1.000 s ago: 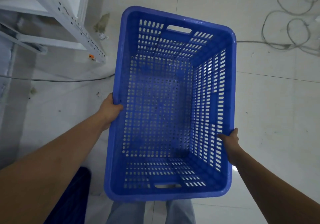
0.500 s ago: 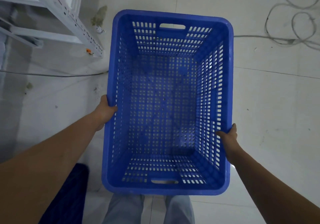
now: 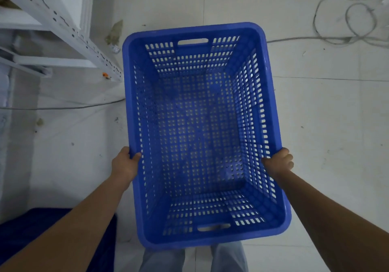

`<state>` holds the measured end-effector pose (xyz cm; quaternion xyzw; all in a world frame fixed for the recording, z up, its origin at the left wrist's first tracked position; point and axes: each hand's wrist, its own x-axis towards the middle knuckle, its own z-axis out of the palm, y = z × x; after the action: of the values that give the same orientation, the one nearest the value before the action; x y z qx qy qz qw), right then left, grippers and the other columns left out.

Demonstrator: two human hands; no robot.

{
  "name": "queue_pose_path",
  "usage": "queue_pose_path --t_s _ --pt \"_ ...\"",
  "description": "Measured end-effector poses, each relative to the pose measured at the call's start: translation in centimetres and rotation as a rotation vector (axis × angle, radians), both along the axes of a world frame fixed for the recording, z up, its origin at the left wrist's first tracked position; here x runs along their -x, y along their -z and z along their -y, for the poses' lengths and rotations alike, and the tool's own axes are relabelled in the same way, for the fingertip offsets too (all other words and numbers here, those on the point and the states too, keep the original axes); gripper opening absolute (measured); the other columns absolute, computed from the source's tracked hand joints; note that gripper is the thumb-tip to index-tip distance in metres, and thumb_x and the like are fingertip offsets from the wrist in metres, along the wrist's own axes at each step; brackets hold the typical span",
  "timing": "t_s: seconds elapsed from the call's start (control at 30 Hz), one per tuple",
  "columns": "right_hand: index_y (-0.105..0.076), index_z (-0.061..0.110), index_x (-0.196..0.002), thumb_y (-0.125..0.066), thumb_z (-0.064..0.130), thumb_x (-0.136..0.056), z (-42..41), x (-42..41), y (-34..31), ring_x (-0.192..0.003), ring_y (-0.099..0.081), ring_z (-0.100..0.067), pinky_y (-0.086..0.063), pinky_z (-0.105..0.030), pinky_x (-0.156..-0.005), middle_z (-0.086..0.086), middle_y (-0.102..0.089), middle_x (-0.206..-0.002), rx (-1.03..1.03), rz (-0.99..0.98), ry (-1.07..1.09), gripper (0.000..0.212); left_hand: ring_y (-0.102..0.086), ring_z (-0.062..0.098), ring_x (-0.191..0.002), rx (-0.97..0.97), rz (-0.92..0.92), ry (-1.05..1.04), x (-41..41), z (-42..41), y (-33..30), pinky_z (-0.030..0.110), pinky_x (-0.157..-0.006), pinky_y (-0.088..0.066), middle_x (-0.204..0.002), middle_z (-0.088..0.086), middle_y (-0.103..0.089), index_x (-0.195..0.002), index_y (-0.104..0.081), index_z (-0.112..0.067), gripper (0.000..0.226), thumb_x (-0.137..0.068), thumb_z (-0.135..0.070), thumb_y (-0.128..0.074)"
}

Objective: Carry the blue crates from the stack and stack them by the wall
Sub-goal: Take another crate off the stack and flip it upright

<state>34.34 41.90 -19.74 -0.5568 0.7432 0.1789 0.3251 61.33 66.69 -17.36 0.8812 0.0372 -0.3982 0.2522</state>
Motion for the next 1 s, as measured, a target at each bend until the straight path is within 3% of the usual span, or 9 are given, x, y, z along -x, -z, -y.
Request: queue_pose_path --t_s 0.2,0.27,0.47,0.7,1.0 --pt "-0.027 0.002 -0.133 -0.055 0.018 -0.087 1.2 -0.4 -0.1 -0.125 -0.031 -0.036 -0.029 -0.044 -0.103 -0.019 -0.031 -0.136 0.016 -0.064 -0.12 0.056 -0.052 0.016 -0.081 0.001 -0.03 -0.088 3.5 -1.9 -0.1 0.03 -0.08 -0.043 -0.093 0.0 -0.054 -0.103 -0.048 -0.011 0.01 -0.098 -0.02 -0.047" --pt "-0.026 0.005 -0.134 -0.054 0.018 -0.087 1.9 -0.8 -0.1 -0.124 -0.031 -0.036 -0.03 -0.044 -0.102 -0.018 -0.031 -0.135 0.014 -0.074 -0.159 0.056 -0.053 0.02 -0.088 0.003 -0.044 -0.131 4.7 -2.5 0.1 0.033 -0.083 -0.045 -0.091 -0.003 -0.053 -0.103 -0.047 -0.014 0.009 -0.099 -0.021 -0.047" --pt "-0.025 0.008 -0.133 -0.051 0.017 -0.086 3.9 -3.0 -0.1 -0.123 -0.031 -0.034 -0.03 -0.047 -0.101 -0.017 -0.031 -0.132 0.024 -0.096 -0.233 0.055 -0.054 0.025 -0.094 -0.029 -0.052 -0.251 7.2 -3.2 0.8 0.037 -0.087 -0.047 -0.103 0.005 -0.055 -0.102 -0.048 -0.014 0.008 -0.098 -0.021 -0.048" --pt "-0.025 0.009 -0.133 -0.055 0.021 -0.087 6.2 -3.7 -0.1 -0.125 -0.03 -0.036 -0.03 -0.048 -0.104 -0.017 -0.03 -0.134 0.017 -0.125 -0.273 0.056 -0.059 0.03 -0.095 -0.076 -0.056 -0.305 8.9 -2.0 1.1 0.046 -0.093 -0.049 -0.098 0.007 -0.057 -0.099 -0.047 -0.014 0.007 -0.097 -0.021 -0.049" --pt "-0.026 0.01 -0.134 -0.052 0.025 -0.088 9.0 -5.5 -0.7 -0.127 -0.031 -0.034 -0.023 -0.051 -0.108 -0.016 -0.033 -0.135 0.043 -0.141 -0.388 0.055 -0.054 0.027 -0.087 -0.079 -0.064 -0.432 12.1 0.0 0.4 0.038 -0.082 -0.047 -0.086 0.003 -0.053 -0.098 -0.046 -0.01 0.007 -0.098 -0.018 -0.047"
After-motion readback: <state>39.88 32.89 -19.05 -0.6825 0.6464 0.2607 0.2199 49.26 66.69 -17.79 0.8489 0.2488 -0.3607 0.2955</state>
